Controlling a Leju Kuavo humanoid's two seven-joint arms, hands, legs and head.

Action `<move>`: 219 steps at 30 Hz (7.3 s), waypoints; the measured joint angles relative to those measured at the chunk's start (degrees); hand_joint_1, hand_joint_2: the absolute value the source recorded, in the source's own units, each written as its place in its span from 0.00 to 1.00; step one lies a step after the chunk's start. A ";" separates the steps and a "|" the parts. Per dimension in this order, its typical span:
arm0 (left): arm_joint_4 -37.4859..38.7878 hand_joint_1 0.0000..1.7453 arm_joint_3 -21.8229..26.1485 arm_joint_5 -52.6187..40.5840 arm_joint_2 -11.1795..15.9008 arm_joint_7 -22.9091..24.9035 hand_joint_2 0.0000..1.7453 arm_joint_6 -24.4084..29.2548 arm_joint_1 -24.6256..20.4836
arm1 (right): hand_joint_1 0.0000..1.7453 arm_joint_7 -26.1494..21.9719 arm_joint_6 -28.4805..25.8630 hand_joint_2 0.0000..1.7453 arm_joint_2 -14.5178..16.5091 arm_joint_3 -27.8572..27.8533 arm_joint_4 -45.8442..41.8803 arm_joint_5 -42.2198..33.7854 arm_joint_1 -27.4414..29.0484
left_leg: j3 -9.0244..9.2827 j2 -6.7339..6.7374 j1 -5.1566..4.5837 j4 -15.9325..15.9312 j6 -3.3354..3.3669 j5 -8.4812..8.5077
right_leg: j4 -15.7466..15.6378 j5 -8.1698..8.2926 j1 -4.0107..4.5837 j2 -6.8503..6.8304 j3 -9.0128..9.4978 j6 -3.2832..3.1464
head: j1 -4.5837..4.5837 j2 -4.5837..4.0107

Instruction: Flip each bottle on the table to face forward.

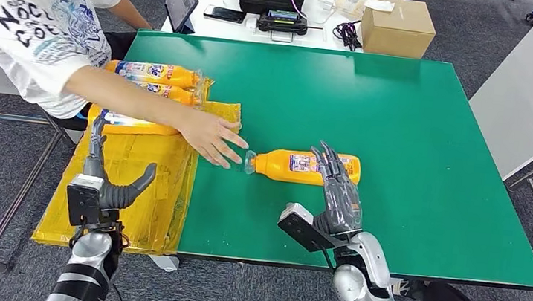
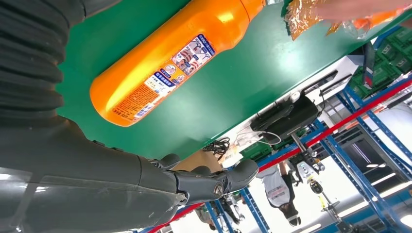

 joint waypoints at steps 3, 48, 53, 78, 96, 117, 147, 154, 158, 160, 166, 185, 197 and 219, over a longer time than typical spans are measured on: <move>0.00 0.00 -0.01 -0.20 -0.01 0.21 1.00 -0.20 0.01 | 0.00 0.00 0.03 1.00 0.00 -0.05 -0.04 0.00 0.15 | 0.00 0.00 0.00 0.00 0.00 0.00 | 0.00 0.00 0.00 0.00 0.00 0.00 | 0.00 0.00; 1.79 0.00 0.16 2.46 -0.18 1.29 1.00 -2.85 0.11 | 0.00 10.48 20.06 1.00 -13.01 8.53 12.73 -2.03 -10.49 | -0.06 -0.07 -0.04 0.04 0.06 0.04 | 0.00 0.06 -0.04 -0.02 0.00 0.08 | 0.00 0.00; 2.51 0.00 0.16 2.64 -0.18 1.14 1.00 -2.87 -0.21 | 0.00 11.82 20.45 1.00 -15.41 9.66 14.35 -1.75 -13.81 | -0.09 -0.05 -0.04 0.04 0.06 0.04 | 0.00 0.06 -0.05 -0.01 -0.02 0.09 | -0.01 0.00; 5.06 0.00 0.11 2.75 -0.21 0.57 1.00 -3.24 -1.39 | 0.00 11.08 24.48 1.00 -15.79 12.84 19.35 -8.57 -18.33 | -0.13 -0.07 -0.04 0.04 0.06 0.04 | 0.00 0.06 -0.04 -0.02 -0.07 0.09 | -0.01 0.00; 8.27 0.00 -0.43 3.49 -0.29 0.34 1.00 -3.95 -3.16 | 0.00 11.09 29.41 1.00 -16.83 13.94 30.57 -14.63 -25.25 | -0.13 -0.08 -0.04 0.06 0.06 0.05 | 0.00 0.07 -0.05 -0.02 -0.07 0.10 | -0.02 0.00; 10.66 0.00 -0.45 3.93 -0.29 0.17 1.00 -4.25 -3.24 | 0.01 12.29 31.41 1.00 -19.99 14.90 33.99 -17.62 -28.14 | -0.15 -0.09 -0.05 0.09 0.07 0.05 | 0.01 0.10 -0.07 -0.02 -0.07 0.15 | 0.00 0.00; 13.67 0.00 -2.80 5.65 -0.33 1.81 1.00 -6.18 -4.71 | 1.00 8.85 32.25 1.00 -20.14 24.78 34.63 -23.39 -27.98 | 0.14 0.17 -0.04 0.08 0.07 0.04 | -0.02 0.11 -0.04 0.04 0.12 0.15 | 0.00 0.00; 13.70 0.00 -2.81 6.13 -0.36 2.06 1.00 -6.47 -4.71 | 1.00 6.47 30.05 1.00 -20.04 24.47 33.55 -24.18 -26.43 | 0.24 0.15 -0.04 0.08 0.07 0.04 | -0.02 0.11 -0.03 0.04 0.24 0.15 | 0.00 0.00; 13.13 0.00 -2.44 6.77 -0.30 1.90 1.00 -5.98 -4.24 | 1.00 3.45 25.77 1.00 -19.53 21.30 27.76 -24.82 -21.37 | 0.16 0.10 -0.03 0.07 0.07 0.04 | 0.00 0.10 -0.02 0.03 0.25 0.15 | 0.00 0.00; 12.03 0.00 -1.61 7.24 -0.22 1.87 1.00 -5.79 -3.59 | 1.00 2.93 23.23 1.00 -18.52 18.11 22.93 -24.53 -17.64 | 0.07 0.08 -0.02 0.05 0.07 0.03 | 0.01 0.10 0.00 0.03 0.17 0.15 | -0.02 0.00; 7.11 0.00 2.36 8.74 0.10 1.14 1.00 -4.69 -0.62 | 1.00 2.03 16.81 1.00 -12.88 4.65 8.10 -22.81 -8.02 | -0.22 0.01 0.03 0.04 0.06 0.04 | 0.01 0.09 0.04 0.00 -0.16 0.13 | -0.02 0.00; -0.02 0.00 5.84 13.03 -0.16 4.32 1.00 -8.59 3.74 | 1.00 0.26 10.30 1.00 -4.62 -12.75 -2.20 -16.51 2.23 | -0.30 0.01 -0.03 0.05 0.06 0.03 | 0.00 0.08 -0.05 0.01 -0.26 0.14 | 0.00 0.00; -0.58 0.00 2.04 21.67 -0.51 13.64 1.00 -25.17 4.94 | 1.00 -6.23 10.52 1.00 -1.02 -13.91 -2.32 -16.93 5.01 | -0.30 0.00 -0.04 0.05 0.07 0.03 | 0.00 0.09 -0.06 0.00 -0.26 0.14 | 0.00 0.00; 3.25 0.00 -17.25 40.15 2.08 23.39 1.00 -45.24 7.01 | 1.00 -15.53 9.50 1.00 8.90 -5.58 5.77 -19.11 8.28 | -0.39 0.03 -0.03 0.02 0.06 0.02 | 0.00 0.07 -0.05 0.01 -0.36 0.12 | -0.01 0.00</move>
